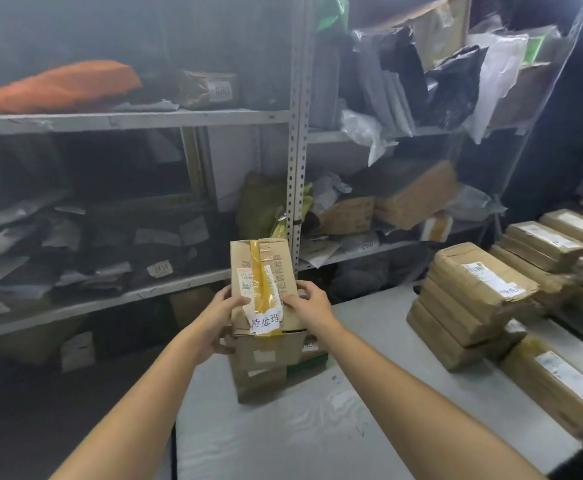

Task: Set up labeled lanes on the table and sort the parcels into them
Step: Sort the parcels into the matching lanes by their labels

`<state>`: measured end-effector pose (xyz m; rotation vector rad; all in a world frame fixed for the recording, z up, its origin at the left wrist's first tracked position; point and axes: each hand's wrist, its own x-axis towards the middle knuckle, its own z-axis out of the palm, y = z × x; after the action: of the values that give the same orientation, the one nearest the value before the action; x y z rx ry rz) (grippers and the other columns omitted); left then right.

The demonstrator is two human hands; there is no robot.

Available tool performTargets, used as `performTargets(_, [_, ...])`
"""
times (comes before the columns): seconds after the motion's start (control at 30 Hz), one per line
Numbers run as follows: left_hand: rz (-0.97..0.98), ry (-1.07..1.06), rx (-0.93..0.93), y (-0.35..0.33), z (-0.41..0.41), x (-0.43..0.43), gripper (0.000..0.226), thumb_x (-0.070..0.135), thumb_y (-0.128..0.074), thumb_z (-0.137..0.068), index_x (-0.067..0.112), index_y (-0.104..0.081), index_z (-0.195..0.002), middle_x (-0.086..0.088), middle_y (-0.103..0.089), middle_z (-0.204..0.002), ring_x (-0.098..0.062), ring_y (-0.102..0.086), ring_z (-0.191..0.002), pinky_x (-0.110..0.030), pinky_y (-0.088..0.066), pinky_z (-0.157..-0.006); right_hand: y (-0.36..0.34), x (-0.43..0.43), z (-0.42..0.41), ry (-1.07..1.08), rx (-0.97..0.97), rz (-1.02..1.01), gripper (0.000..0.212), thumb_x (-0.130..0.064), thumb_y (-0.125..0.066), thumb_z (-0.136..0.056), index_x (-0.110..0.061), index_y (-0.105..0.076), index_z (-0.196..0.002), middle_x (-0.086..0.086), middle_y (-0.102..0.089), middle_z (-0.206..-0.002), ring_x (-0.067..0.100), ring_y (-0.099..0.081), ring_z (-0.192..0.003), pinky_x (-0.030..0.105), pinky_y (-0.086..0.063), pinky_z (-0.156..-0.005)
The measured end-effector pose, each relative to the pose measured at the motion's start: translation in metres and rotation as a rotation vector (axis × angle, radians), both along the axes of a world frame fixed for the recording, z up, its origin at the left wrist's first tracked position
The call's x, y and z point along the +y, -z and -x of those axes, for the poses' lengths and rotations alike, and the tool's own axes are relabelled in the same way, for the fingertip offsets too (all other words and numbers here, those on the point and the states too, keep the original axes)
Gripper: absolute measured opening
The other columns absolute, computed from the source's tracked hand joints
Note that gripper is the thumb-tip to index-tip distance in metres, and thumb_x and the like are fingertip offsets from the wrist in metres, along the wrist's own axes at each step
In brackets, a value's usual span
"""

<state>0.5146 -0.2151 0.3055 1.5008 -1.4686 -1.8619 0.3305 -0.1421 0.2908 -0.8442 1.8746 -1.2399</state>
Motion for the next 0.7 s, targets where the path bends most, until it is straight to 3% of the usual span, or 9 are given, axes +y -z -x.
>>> performTargets(0.07, [0.048, 0.044, -0.044, 0.001, 0.014, 0.007, 0.06, 0.032, -0.063, -0.094, 0.045, -0.033, -0.145, 0.0, -0.062, -0.128, -0.028, -0.062, -0.11, -0.06, -0.053, -0.089, 0.004, 0.012, 0.01, 0.007, 0.026, 0.007, 0.047, -0.028, -0.069, -0.092, -0.022, -0.054, -0.136, -0.006, -0.065, -0.115, 0.009, -0.064, -0.098, 0.033, -0.056, -0.088])
performTargets(0.13, [0.05, 0.082, -0.055, 0.005, 0.029, 0.015, 0.058, 0.033, -0.066, -0.094, 0.042, -0.037, -0.143, 0.001, -0.065, -0.119, -0.027, -0.067, -0.104, -0.057, -0.057, -0.085, 0.001, 0.029, 0.025, 0.029, 0.02, -0.002, 0.044, -0.023, -0.067, -0.094, -0.025, -0.052, -0.135, -0.006, -0.065, -0.111, 0.007, -0.064, -0.092, 0.024, -0.056, -0.075])
performTargets(0.23, [0.067, 0.14, -0.073, 0.007, 0.054, 0.029, 0.057, 0.036, -0.068, -0.093, 0.037, -0.04, -0.142, -0.002, -0.066, -0.119, -0.027, -0.069, -0.1, -0.054, -0.059, -0.081, -0.002, 0.057, 0.052, 0.062, 0.007, -0.057, 0.046, -0.027, -0.068, -0.093, -0.032, -0.051, -0.135, -0.005, -0.064, -0.107, 0.013, -0.067, -0.093, 0.029, -0.057, -0.072])
performTargets(0.37, [0.109, 0.199, -0.067, 0.001, 0.1, 0.06, 0.048, 0.03, -0.065, -0.096, 0.031, -0.042, -0.138, -0.001, -0.072, -0.107, -0.02, -0.074, -0.085, -0.041, -0.061, -0.062, -0.006, 0.099, 0.09, 0.121, -0.029, -0.097, 0.056, -0.027, -0.067, -0.091, -0.035, -0.045, -0.142, -0.002, -0.064, -0.125, 0.016, -0.066, -0.099, 0.037, -0.059, -0.079])
performTargets(0.5, [0.101, 0.279, -0.066, -0.005, 0.153, 0.098, 0.074, 0.032, -0.069, -0.092, 0.035, -0.027, -0.152, -0.007, -0.065, -0.12, -0.029, -0.071, -0.097, -0.051, -0.061, -0.078, -0.017, 0.152, 0.128, 0.179, -0.076, -0.116, 0.064, -0.027, -0.065, -0.091, -0.036, -0.039, -0.149, -0.006, -0.062, -0.122, 0.008, -0.062, -0.09, 0.032, -0.053, -0.068])
performTargets(0.57, [0.083, 0.316, -0.062, -0.006, 0.175, 0.117, 0.08, 0.032, -0.067, -0.093, 0.039, -0.019, -0.156, -0.01, -0.06, -0.128, -0.032, -0.07, -0.097, -0.048, -0.062, -0.07, -0.023, 0.18, 0.146, 0.18, -0.079, -0.125, 0.062, -0.024, -0.064, -0.092, -0.035, -0.04, -0.148, -0.006, -0.058, -0.122, 0.006, -0.059, -0.087, 0.031, -0.051, -0.068])
performTargets(0.63, [0.085, 0.389, -0.049, -0.008, 0.202, 0.142, 0.072, 0.031, -0.064, -0.096, 0.041, -0.022, -0.154, -0.012, -0.057, -0.135, -0.027, -0.071, -0.083, -0.038, -0.06, -0.053, -0.025, 0.214, 0.169, 0.173, -0.072, -0.098, 0.059, -0.022, -0.064, -0.094, -0.032, -0.04, -0.148, -0.002, -0.058, -0.132, 0.004, -0.058, -0.086, 0.029, -0.051, -0.069])
performTargets(0.7, [0.112, 0.436, -0.061, -0.011, 0.231, 0.167, 0.067, 0.033, -0.064, -0.096, 0.044, -0.028, -0.152, -0.01, -0.053, -0.14, -0.028, -0.072, -0.082, -0.038, -0.061, -0.052, -0.027, 0.247, 0.194, 0.184, -0.061, -0.072, 0.059, -0.022, -0.064, -0.095, -0.029, -0.04, -0.148, 0.0, -0.056, -0.141, 0.011, -0.062, -0.097, 0.03, -0.054, -0.075])
